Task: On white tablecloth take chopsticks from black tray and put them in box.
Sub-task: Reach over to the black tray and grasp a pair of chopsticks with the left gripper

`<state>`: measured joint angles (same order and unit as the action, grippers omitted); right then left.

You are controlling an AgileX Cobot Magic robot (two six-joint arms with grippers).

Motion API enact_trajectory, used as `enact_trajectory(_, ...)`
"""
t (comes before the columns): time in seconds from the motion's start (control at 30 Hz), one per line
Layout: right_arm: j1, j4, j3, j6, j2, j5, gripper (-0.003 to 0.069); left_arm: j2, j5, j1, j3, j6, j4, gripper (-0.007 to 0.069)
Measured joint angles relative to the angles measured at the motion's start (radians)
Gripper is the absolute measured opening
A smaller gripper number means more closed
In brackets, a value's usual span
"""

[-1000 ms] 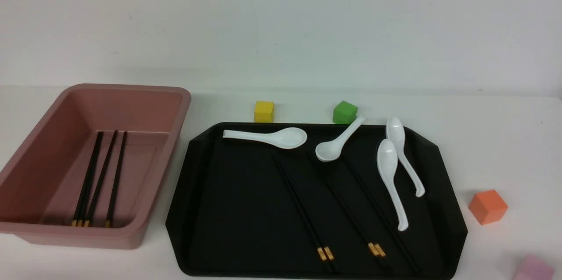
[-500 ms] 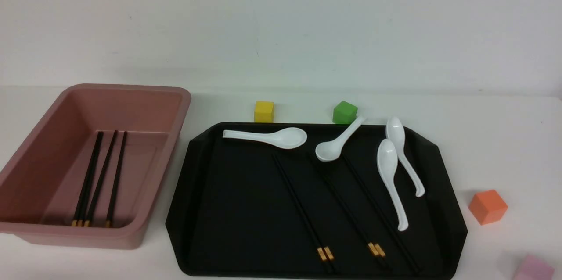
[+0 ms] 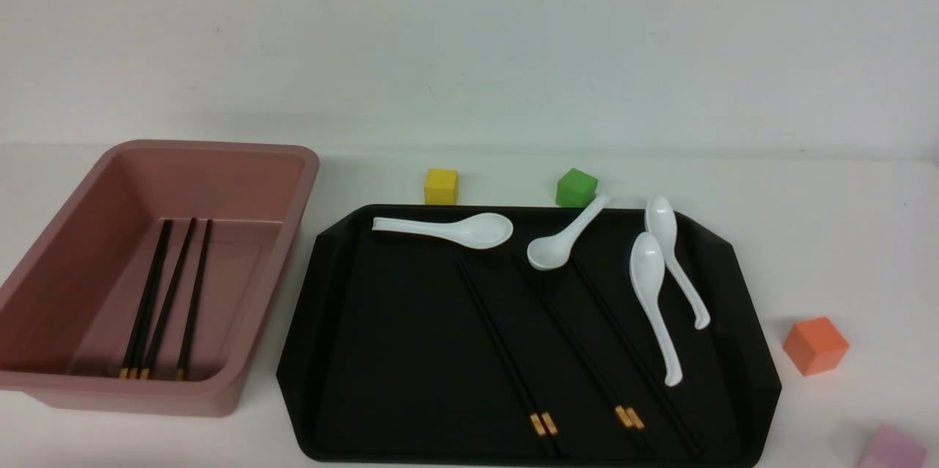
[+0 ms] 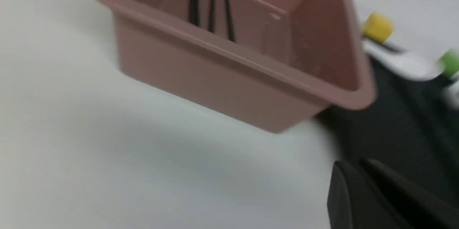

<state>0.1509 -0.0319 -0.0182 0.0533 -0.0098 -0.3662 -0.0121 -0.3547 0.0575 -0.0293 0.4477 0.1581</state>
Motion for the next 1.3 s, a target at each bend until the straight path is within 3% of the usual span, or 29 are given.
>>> enact_trajectory(0.1,0.0,0.0,0.0,0.0,0.0,0.0,0.0242,0.0,0.013,0.0,0.0,0.192,0.288,0.0029)
enact_trajectory(0.27,0.0,0.0,0.0,0.0,0.0,0.0,0.0242,0.0,0.049,0.0,0.0,0.36,0.608,0.0034)
enact_trajectory(0.47,0.0,0.0,0.0,0.0,0.0,0.0,0.0242,0.0,0.135,0.0,0.0,0.382,0.717,0.0039)
enact_trajectory(0.63,0.0,0.0,0.0,0.0,0.0,0.0,0.0242,0.0,0.349,0.0,0.006,0.379,0.749,0.0036)
enact_trajectory(0.8,0.0,0.0,0.0,0.0,0.0,0.0,0.0242,0.05,0.366,0.0,0.187,0.234,0.7,-0.0013)
enact_trajectory(0.9,0.0,0.0,0.0,0.0,0.0,0.0,0.0242,0.213,0.202,0.0,0.366,0.079,0.629,-0.0013)
enact_trajectory(1.07,0.0,0.0,0.0,0.0,0.0,0.0,0.0242,0.633,-0.399,0.0,0.654,-0.044,0.447,-0.0013)
enact_trajectory(1.17,0.0,0.0,0.0,0.0,0.0,0.0,0.0242,0.896,-0.679,0.0,0.758,-0.095,0.341,-0.0013)
enact_trajectory(1.3,0.0,0.0,0.0,0.0,0.0,0.0,0.0242,1.117,-0.79,0.022,0.823,-0.117,0.303,-0.0013)
